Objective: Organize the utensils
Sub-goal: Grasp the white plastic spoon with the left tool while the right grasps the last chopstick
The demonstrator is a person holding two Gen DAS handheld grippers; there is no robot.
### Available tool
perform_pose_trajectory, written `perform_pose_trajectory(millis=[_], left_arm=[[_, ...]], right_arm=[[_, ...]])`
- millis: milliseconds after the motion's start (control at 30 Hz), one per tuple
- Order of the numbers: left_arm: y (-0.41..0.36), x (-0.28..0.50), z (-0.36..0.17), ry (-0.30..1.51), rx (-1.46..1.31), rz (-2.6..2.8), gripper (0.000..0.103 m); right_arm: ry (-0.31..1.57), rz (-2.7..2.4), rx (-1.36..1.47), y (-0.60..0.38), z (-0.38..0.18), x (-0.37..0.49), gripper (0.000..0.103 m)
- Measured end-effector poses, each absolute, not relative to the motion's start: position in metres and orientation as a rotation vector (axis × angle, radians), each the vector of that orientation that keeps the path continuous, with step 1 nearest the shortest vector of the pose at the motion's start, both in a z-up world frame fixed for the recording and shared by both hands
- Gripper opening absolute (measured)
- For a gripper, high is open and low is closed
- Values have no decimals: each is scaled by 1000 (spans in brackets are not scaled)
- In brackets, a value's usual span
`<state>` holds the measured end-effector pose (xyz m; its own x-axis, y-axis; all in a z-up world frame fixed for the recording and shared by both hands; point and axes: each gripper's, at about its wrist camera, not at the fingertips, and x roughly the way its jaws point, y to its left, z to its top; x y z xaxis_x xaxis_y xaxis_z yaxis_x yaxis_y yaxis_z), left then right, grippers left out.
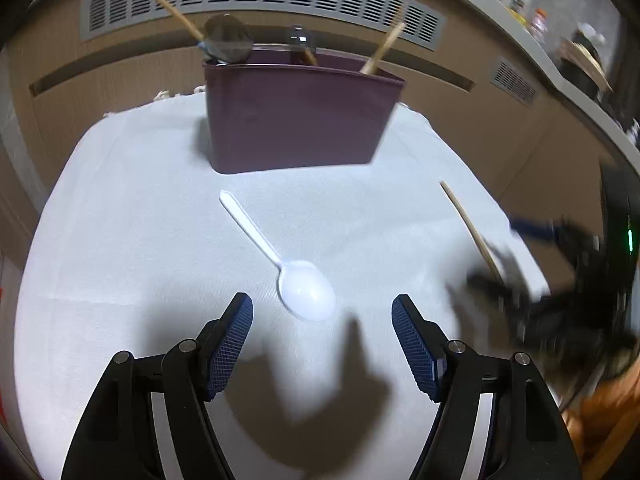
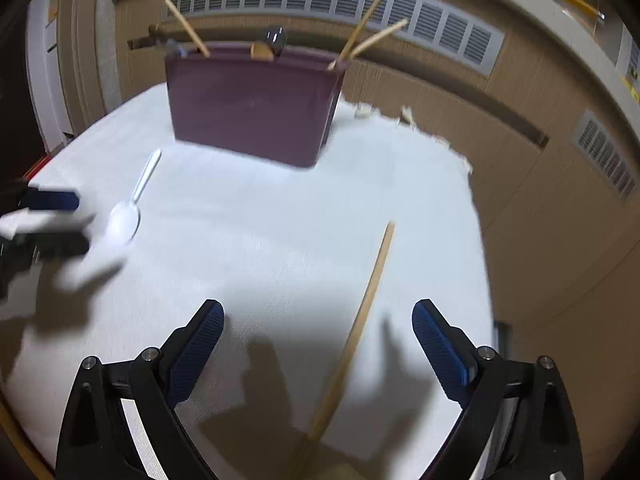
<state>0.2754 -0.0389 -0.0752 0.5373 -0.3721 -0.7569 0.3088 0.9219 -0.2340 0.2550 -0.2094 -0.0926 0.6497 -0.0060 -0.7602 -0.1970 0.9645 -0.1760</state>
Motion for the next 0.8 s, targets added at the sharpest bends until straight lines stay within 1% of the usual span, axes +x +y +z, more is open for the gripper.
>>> perform_pose_trajectory(millis=[67, 133, 167, 267, 433, 467, 500, 567, 633, 733, 800], left_arm=[[-38, 290, -75, 955, -116, -385, 70], [-40, 300, -80, 999, -117, -366, 53], [-42, 305, -83, 1026, -108, -349, 51], [-46, 306, -95, 1067, -107, -329, 51], [-65, 300, -100, 1020, -12, -268, 51], [-70, 298, -100, 1004, 27, -253, 51], [-76, 296, -102, 989, 68, -240, 51], [-83, 291, -103, 948, 127, -226, 50], [-85, 287, -102, 924, 135, -242, 40], [-73, 280, -97, 898, 81, -290, 39], [-65, 270, -82, 834, 62, -311, 39]], right_arm=[[886, 126, -210, -212, -99, 253, 93], [907, 128, -153, -217, -104, 251, 93], [921, 126, -125, -219, -106, 251, 93], [960, 122, -73, -226, -113, 250, 93], [979, 87, 2, -240, -117, 249, 94], [983, 86, 5, -240, -118, 249, 97], [988, 90, 4, -239, -119, 249, 102], [1003, 91, -21, -236, -121, 249, 103], [1017, 88, -25, -235, -121, 250, 103], [1042, 88, -10, -237, -121, 252, 103], [1046, 79, 10, -239, -120, 251, 103]])
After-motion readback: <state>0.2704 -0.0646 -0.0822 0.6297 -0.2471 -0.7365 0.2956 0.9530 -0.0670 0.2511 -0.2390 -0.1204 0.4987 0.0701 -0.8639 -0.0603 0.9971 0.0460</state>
